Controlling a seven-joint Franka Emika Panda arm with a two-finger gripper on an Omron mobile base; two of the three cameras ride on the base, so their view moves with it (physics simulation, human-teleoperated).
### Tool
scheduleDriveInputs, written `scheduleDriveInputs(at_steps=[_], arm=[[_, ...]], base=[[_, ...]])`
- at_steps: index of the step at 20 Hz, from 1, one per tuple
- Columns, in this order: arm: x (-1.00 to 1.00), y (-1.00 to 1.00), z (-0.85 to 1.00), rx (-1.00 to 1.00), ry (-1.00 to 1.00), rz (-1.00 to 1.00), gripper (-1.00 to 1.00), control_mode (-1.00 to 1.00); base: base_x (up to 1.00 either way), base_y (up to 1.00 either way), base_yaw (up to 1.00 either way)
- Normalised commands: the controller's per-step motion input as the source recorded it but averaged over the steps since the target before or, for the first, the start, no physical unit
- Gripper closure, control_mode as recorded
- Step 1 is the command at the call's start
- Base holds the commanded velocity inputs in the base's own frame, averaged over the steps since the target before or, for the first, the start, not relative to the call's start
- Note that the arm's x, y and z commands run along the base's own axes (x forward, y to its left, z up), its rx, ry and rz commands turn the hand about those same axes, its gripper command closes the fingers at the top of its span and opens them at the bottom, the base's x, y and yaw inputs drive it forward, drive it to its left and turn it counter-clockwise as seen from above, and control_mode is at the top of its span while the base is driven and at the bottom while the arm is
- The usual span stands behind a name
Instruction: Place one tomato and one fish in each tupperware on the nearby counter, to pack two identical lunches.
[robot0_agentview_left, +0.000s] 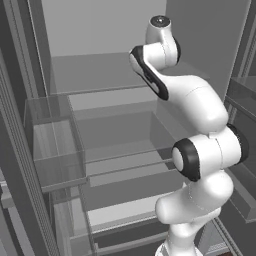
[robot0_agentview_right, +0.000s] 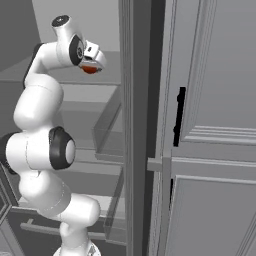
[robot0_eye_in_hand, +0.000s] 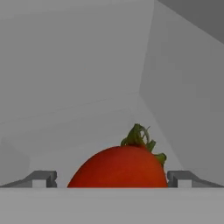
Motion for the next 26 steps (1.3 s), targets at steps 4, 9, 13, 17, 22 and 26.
scheduleDriveInputs(at_steps=[4,9,13,17,22,26], arm=[[0.00,-0.14,-0.42,0.00,0.02,-0.11,1.00,-1.00],[0.18,-0.09,-0.10,0.00,0.00,-0.02,1.00,-1.00],[-0.71,0.07,-0.33,0.00,0.01,0.00,1.00,-1.00],[-1.00,0.27,-0.28,0.00,-0.09,0.07,1.00,-1.00],[-1.00,0.02,-0.07,0.00,-0.10,0.07,1.00,-1.00],[-1.00,0.00,0.00,0.00,-0.01,0.10,1.00,-1.00]], base=[[0.00,0.00,0.00],[0.00,0.00,0.00],[0.00,0.00,0.00],[0.00,0.00,0.00],[0.00,0.00,0.00],[0.00,0.00,0.00]])
